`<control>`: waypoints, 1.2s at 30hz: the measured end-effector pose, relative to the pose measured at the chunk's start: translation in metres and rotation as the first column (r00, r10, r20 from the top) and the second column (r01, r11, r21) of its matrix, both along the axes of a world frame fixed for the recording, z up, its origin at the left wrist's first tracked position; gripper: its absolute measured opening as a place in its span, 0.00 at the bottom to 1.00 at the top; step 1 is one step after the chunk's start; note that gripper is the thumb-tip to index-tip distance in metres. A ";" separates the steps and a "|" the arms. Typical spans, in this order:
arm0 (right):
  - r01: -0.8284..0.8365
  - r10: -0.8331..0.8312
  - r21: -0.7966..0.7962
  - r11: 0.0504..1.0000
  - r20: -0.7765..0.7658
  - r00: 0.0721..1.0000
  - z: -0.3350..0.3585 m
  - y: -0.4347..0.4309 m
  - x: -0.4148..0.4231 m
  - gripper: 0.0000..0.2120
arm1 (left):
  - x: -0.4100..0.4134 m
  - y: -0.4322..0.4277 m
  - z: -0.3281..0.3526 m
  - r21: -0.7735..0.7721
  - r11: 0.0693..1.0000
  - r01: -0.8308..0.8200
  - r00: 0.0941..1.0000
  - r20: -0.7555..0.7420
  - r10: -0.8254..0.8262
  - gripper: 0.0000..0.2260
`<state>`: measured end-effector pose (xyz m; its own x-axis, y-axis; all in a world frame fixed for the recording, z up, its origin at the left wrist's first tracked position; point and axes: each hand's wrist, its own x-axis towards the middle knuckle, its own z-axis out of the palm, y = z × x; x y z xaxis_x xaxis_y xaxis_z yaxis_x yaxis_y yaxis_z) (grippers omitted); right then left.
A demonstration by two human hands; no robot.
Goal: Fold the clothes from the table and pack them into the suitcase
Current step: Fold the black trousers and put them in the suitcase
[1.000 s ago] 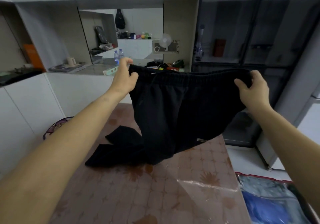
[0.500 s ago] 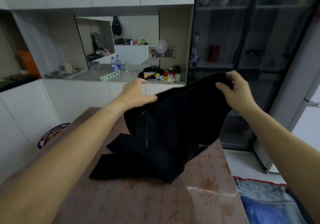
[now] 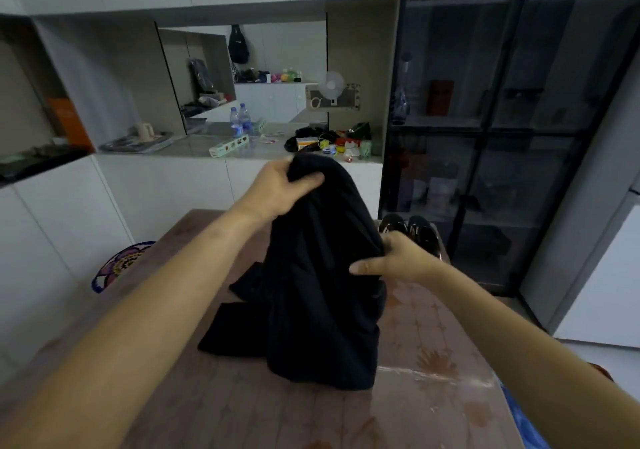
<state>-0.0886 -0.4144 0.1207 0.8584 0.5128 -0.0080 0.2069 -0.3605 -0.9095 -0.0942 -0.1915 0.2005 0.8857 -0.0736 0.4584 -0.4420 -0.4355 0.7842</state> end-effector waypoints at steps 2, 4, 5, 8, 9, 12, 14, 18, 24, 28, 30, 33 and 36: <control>-0.042 0.039 -0.032 0.999 -0.079 0.996 -0.017 0.012 0.000 0.11 | -0.002 0.027 0.006 -0.038 0.996 -0.081 0.996 0.046 0.082 0.06; -0.088 0.078 -0.106 0.990 -0.099 0.992 -0.034 0.024 -0.004 0.05 | -0.004 0.055 0.009 -0.120 0.980 -0.156 0.984 0.067 0.165 0.04; -0.103 0.093 -0.141 0.985 -0.072 0.993 -0.045 0.030 -0.005 0.12 | -0.005 0.069 0.010 -0.188 0.965 -0.183 0.978 0.066 0.198 0.04; -0.091 0.090 -0.135 0.987 -0.017 0.996 -0.073 0.055 -0.007 0.17 | -0.010 0.108 0.011 -0.284 0.935 -0.213 0.971 0.044 0.234 0.05; -0.098 0.097 -0.124 0.987 -0.013 0.995 -0.075 0.063 -0.006 0.15 | -0.012 0.118 0.012 -0.280 0.936 -0.213 0.972 0.036 0.232 0.05; -0.182 0.179 -0.158 0.971 -0.033 0.983 -0.076 0.085 -0.004 0.11 | -0.017 0.136 0.014 -0.304 0.930 -0.206 0.975 0.017 0.221 0.04; -0.228 0.218 -0.178 0.957 -0.075 0.973 -0.080 0.097 -0.005 0.17 | -0.018 0.146 0.015 -0.331 0.919 -0.214 0.973 0.007 0.229 0.04; -0.169 0.154 -0.108 0.980 -0.132 0.979 -0.095 0.115 -0.008 0.13 | -0.020 0.167 0.014 -0.325 0.920 -0.220 0.973 -0.008 0.231 0.03; -0.044 0.146 0.181 0.982 -0.599 0.788 -0.107 0.130 0.000 0.35 | -0.014 0.178 0.016 -0.291 0.932 -0.216 0.975 -0.021 0.219 0.03; -0.220 0.250 0.123 0.968 -0.579 0.776 -0.109 0.132 -0.006 0.15 | -0.009 0.179 0.025 -0.281 0.944 -0.172 0.984 0.003 0.180 0.09; -0.275 0.220 -0.140 0.951 -0.318 0.922 -0.111 0.139 -0.009 0.17 | -0.008 0.173 0.027 -0.269 0.949 -0.163 0.985 0.006 0.171 0.08; -0.129 0.157 -0.416 0.900 0.032 0.987 -0.117 0.147 -0.004 0.10 | -0.006 0.160 0.026 -0.285 0.944 -0.169 0.982 0.027 0.184 0.03; 0.151 -0.145 -0.218 0.964 0.044 0.988 -0.115 0.122 0.009 0.18 | -0.006 0.155 0.027 -0.341 0.926 -0.162 0.981 0.044 0.188 0.04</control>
<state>-0.0799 -0.2920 0.0055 0.9262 0.3680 -0.0818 0.1598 -0.5798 -0.7989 -0.1002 -0.0364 0.2279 0.8328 0.2485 0.4947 -0.4456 -0.2293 0.8654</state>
